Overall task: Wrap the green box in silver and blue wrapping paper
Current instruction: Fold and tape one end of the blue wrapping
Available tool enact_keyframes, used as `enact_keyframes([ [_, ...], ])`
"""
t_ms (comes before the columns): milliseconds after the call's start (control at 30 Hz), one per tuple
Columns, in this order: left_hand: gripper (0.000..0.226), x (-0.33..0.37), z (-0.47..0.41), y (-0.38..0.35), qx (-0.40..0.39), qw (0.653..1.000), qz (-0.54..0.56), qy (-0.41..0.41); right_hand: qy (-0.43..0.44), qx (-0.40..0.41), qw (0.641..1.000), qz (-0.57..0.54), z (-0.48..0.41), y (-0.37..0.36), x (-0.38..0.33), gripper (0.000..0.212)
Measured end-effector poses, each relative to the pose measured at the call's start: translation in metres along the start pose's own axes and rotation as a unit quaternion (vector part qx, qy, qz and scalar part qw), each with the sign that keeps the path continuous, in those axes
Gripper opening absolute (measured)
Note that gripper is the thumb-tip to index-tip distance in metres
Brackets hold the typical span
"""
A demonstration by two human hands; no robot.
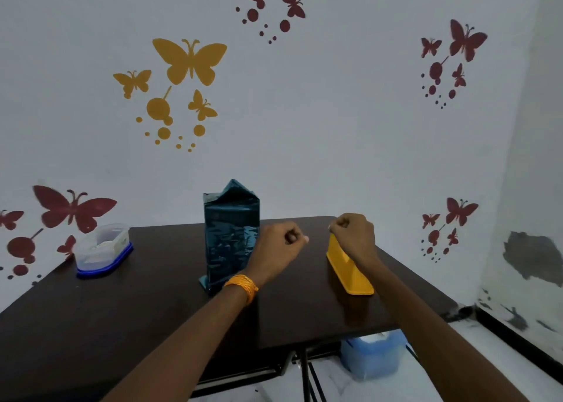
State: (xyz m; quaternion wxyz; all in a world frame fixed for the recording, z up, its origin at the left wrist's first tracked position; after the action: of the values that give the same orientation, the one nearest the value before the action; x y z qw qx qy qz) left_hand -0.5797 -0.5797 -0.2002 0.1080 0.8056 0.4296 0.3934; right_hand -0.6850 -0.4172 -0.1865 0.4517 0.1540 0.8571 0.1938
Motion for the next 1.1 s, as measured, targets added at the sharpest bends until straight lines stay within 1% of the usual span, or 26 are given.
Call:
enact_keyframes([
  [67, 0.004, -0.005, -0.008, -0.040, -0.069, 0.995, 0.059, 0.039, -0.040, 0.013, 0.998, 0.050, -0.002, 0.024, 0.028, 0.018],
  [100, 0.008, -0.005, -0.011, -0.057, -0.093, 0.992, 0.073, 0.050, -0.062, 0.009, 0.996, 0.065, -0.002, 0.034, 0.040, 0.020],
  [200, 0.035, -0.004, -0.017, -0.098, -0.154, 0.981, 0.092, 0.075, -0.138, -0.040, 0.987, 0.076, -0.005, 0.043, 0.068, 0.036],
  [233, 0.043, -0.002, -0.018, -0.107, -0.170, 0.978, 0.093, 0.082, -0.174, -0.065, 0.981, 0.059, -0.006, 0.041, 0.073, 0.037],
  [300, 0.053, -0.003, -0.019, -0.123, -0.181, 0.976, 0.086, 0.085, -0.247, -0.104, 0.964, -0.004, -0.008, 0.033, 0.078, 0.030],
  [367, 0.054, -0.006, -0.020, -0.134, -0.157, 0.980, 0.082, 0.089, -0.284, -0.112, 0.951, -0.053, -0.010, 0.026, 0.081, 0.027],
  [467, 0.051, -0.010, -0.021, -0.138, -0.128, 0.984, 0.081, 0.095, -0.302, -0.099, 0.941, -0.115, -0.014, 0.023, 0.082, 0.024],
  [600, 0.048, -0.012, -0.020, -0.141, -0.124, 0.983, 0.087, 0.102, -0.330, -0.087, 0.925, -0.165, -0.014, 0.025, 0.081, 0.030],
  [667, 0.047, -0.013, -0.019, -0.143, -0.121, 0.983, 0.094, 0.105, -0.335, -0.076, 0.919, -0.192, -0.013, 0.027, 0.077, 0.025],
  [733, 0.047, -0.011, -0.018, -0.142, -0.122, 0.982, 0.094, 0.111, -0.325, -0.063, 0.921, -0.207, -0.014, 0.031, 0.070, 0.018],
  [800, 0.048, -0.009, -0.018, -0.142, -0.120, 0.981, 0.097, 0.116, -0.299, -0.045, 0.934, -0.193, -0.017, 0.035, 0.062, 0.019],
  [900, 0.047, -0.008, -0.019, -0.141, -0.116, 0.982, 0.094, 0.113, -0.262, -0.025, 0.959, -0.107, -0.012, 0.040, 0.054, 0.020],
  [967, 0.046, -0.007, -0.018, -0.141, -0.113, 0.983, 0.096, 0.107, -0.260, -0.023, 0.963, -0.068, 0.004, 0.041, 0.054, 0.023],
  [1033, 0.045, -0.006, -0.016, -0.141, -0.112, 0.984, 0.095, 0.106, -0.269, -0.021, 0.959, -0.090, 0.024, 0.039, 0.066, 0.027],
  [1100, 0.042, -0.004, -0.015, -0.140, -0.106, 0.985, 0.090, 0.103, -0.275, -0.013, 0.951, -0.141, 0.042, 0.034, 0.076, 0.020],
])
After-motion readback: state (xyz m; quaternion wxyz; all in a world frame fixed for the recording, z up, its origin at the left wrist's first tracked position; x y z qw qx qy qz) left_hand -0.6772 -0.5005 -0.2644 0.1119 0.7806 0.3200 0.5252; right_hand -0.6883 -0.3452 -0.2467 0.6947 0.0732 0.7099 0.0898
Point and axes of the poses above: each hand's wrist, its own z-axis away from the middle knuckle, its own y-axis out of the back of the hand, x = y × z, the point moved 2 cm from there along -z, towards the middle knuckle, and after that the axes turned 2 degrees about -x, right-handed, at the moved point
